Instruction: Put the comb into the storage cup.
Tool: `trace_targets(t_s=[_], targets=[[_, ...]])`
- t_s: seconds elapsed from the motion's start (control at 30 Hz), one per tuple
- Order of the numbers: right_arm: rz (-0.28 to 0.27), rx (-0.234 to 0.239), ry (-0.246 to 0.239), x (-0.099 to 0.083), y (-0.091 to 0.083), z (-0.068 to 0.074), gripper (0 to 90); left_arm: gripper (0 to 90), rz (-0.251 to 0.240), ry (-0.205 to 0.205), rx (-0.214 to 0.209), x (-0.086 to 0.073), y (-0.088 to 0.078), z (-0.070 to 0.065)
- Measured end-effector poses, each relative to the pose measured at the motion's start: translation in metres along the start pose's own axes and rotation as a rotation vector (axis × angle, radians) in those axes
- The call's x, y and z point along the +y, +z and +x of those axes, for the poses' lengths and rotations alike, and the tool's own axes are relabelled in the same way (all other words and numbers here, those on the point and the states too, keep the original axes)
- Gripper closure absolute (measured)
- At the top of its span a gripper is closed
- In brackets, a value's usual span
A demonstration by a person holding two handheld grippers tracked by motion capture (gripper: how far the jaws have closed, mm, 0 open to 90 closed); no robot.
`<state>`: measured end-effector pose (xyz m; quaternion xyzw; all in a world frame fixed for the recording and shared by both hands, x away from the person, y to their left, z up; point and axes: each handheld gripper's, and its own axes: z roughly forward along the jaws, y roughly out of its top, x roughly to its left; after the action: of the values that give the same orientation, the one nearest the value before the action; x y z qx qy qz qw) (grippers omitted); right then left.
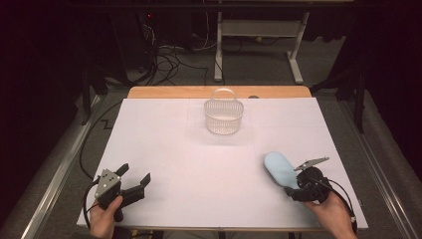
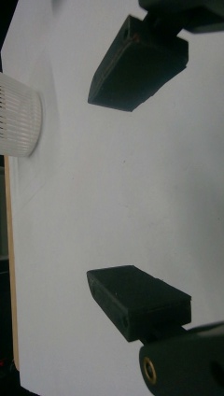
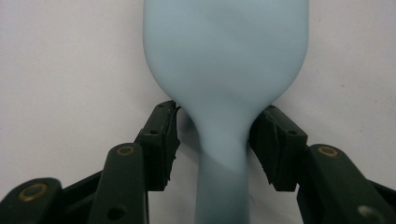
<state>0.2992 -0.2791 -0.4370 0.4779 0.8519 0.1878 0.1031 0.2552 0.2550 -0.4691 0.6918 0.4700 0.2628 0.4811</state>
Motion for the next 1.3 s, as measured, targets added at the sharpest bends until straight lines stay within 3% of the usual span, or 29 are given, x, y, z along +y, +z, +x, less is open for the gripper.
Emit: trace_targets(t_s=[0.9, 1.3], targets=[[0.035, -0.041, -0.045, 0.003, 0.003, 0.0028, 69.4, 15.5, 0.0, 0.001, 0.004, 0.0001, -0.0002, 0.0001], [-0.006, -0.037, -0.043, -0.001, 0.0026, 0.0032, 70.3, 15.5, 0.0, 0.002, 0.006, 0.0002, -0.0002, 0.0001]])
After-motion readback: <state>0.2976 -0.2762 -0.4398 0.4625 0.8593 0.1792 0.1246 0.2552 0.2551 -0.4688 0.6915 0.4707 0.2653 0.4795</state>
